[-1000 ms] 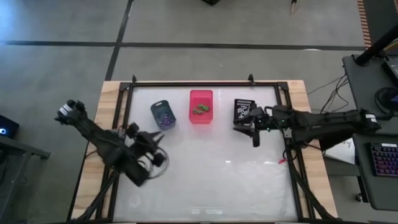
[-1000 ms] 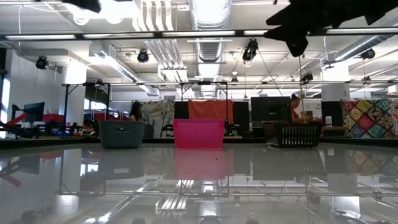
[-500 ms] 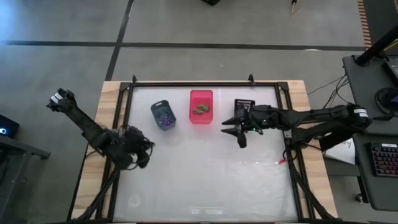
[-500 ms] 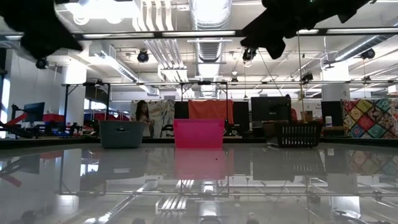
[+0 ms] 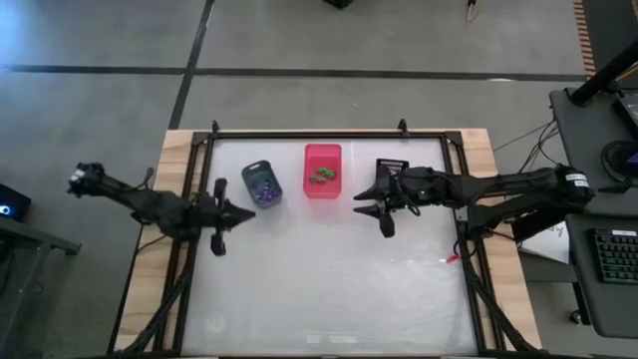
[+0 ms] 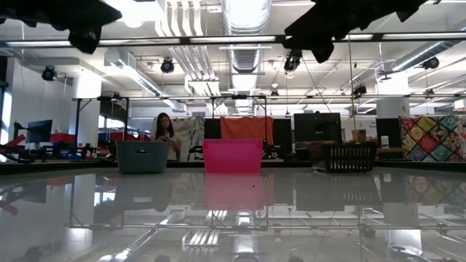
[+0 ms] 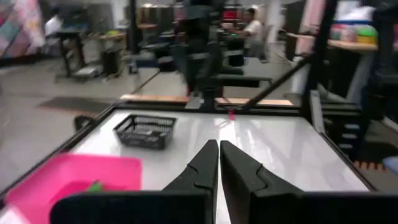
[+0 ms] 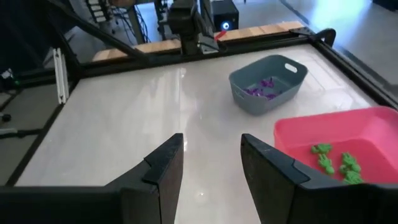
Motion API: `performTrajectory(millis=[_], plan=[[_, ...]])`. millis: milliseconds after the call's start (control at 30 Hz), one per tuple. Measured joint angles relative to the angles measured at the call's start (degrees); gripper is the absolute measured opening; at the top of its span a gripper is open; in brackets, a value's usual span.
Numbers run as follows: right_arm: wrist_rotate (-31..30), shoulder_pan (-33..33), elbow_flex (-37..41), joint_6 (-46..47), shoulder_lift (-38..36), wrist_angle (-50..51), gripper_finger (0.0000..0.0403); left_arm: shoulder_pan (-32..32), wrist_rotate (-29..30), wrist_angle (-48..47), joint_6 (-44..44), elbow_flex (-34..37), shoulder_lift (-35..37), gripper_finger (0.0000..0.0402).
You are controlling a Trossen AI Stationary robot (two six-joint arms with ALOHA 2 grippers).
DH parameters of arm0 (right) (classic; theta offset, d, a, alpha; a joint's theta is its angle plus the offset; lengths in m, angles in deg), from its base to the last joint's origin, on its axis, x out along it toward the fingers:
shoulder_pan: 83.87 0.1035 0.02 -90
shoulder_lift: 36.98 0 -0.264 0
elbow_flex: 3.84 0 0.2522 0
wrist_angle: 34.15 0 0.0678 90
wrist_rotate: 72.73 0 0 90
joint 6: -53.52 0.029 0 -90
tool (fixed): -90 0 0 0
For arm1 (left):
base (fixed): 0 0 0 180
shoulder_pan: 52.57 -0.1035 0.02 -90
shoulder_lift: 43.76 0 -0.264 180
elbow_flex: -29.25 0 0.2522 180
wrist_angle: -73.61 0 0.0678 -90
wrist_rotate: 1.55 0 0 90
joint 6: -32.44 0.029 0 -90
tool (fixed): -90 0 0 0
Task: Sort Halloween decoration
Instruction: Return to Home Position
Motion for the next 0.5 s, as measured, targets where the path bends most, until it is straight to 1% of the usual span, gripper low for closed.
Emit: performTrajectory(millis=[67, 133, 167, 200, 233, 267, 300, 367, 433, 500], plan=[[0.0, 0.1, 0.0, -1.4, -1.3, 1.4, 0.0153, -2.5, -0.4, -3.5, -4.4, 0.0, 2.6, 0.0000], [0.0, 0.3, 0.0, -2.8, -2.4, 1.9, 0.0153, -3.9, 0.5, -7.5, -9.5, 0.0, 4.8, 0.0000], [0.0, 0.4, 0.1, -3.5, -3.0, 2.5, 0.0153, -4.2, 0.6, -9.0, -13.8, 0.0, 5.5, 0.0000], [0.0, 0.5, 0.3, -4.9, -3.6, 2.9, 0.0153, -4.3, 1.5, -9.4, -18.0, 0.3, 6.1, 0.0000], [-0.1, 0.5, 0.6, -6.8, -4.1, 3.0, 0.0153, -4.3, 3.9, -7.6, -20.3, 1.4, 6.5, 0.0000], [0.0, 0.5, 1.0, -9.2, -4.5, 2.9, 0.0153, -4.3, 6.4, -4.5, -19.4, 2.8, 6.5, 0.0000], [-0.1, 0.5, 1.7, -11.9, -5.2, 2.9, 0.0153, -4.4, 7.1, -1.2, -15.2, 4.0, 6.3, 0.0000], [0.0, 0.5, 2.8, -16.4, -6.5, 3.3, 0.0153, -5.4, 6.4, 4.1, -6.3, 5.7, 7.1, 0.0000], [0.0, 0.1, 3.5, -16.3, -8.5, 3.0, 0.0153, -6.9, 3.3, 7.2, -0.9, 5.9, 9.4, 0.0000], [0.0, -0.1, 4.6, -16.1, -11.0, 3.0, 0.0153, -8.6, -2.0, 6.7, 2.9, 5.9, 12.3, 0.0000]])
